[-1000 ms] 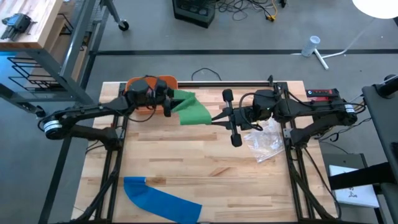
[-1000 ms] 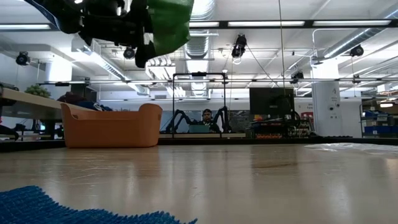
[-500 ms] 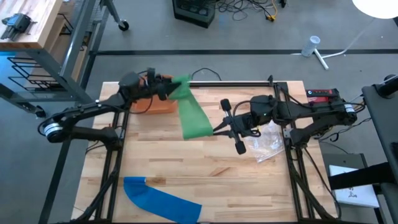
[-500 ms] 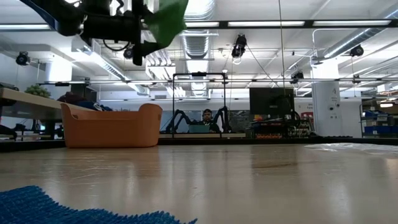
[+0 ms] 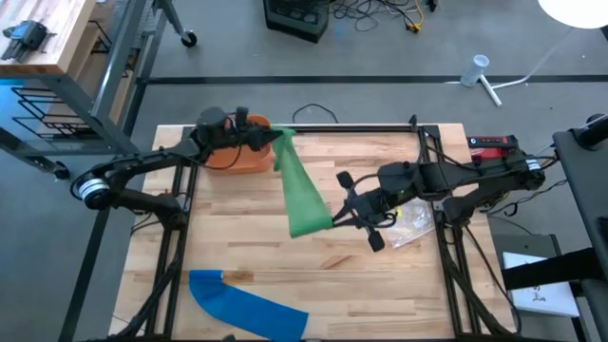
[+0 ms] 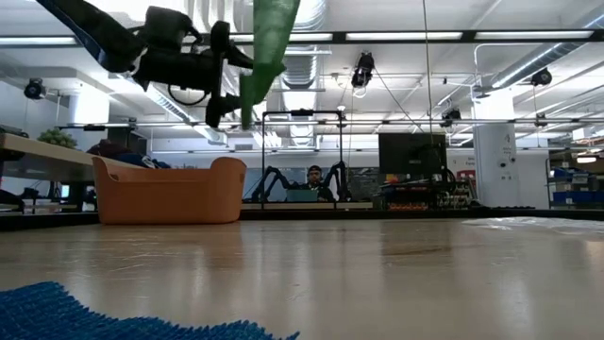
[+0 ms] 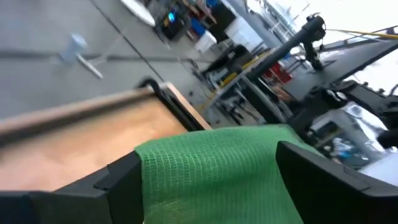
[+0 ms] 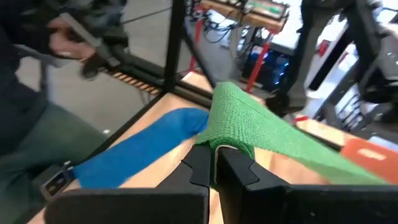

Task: Roll bandage
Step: Roll the green bandage

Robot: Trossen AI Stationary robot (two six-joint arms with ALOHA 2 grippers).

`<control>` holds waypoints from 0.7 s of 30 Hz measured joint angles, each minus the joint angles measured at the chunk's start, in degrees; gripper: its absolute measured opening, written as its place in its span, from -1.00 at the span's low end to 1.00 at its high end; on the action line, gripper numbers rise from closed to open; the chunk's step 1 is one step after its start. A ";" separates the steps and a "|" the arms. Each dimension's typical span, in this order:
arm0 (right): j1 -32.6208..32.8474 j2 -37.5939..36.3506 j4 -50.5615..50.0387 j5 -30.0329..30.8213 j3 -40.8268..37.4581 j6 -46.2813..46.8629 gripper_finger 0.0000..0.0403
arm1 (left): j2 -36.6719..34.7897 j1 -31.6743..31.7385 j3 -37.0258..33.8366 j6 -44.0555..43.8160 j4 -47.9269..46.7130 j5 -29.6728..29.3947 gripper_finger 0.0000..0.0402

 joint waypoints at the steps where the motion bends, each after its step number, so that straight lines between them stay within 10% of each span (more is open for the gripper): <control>1: 0.52 0.00 -0.35 -0.09 0.00 0.42 -0.99 | -0.50 1.10 0.00 1.77 -0.07 -0.24 0.58; 12: 2.86 -0.07 -0.01 -0.12 0.00 -0.74 -0.99 | -2.36 3.48 -0.02 6.46 -0.11 14.46 0.58; 21: 0.79 -0.81 2.27 5.38 -0.02 -0.99 -0.99 | -3.75 -4.62 -2.63 12.65 3.66 13.34 0.58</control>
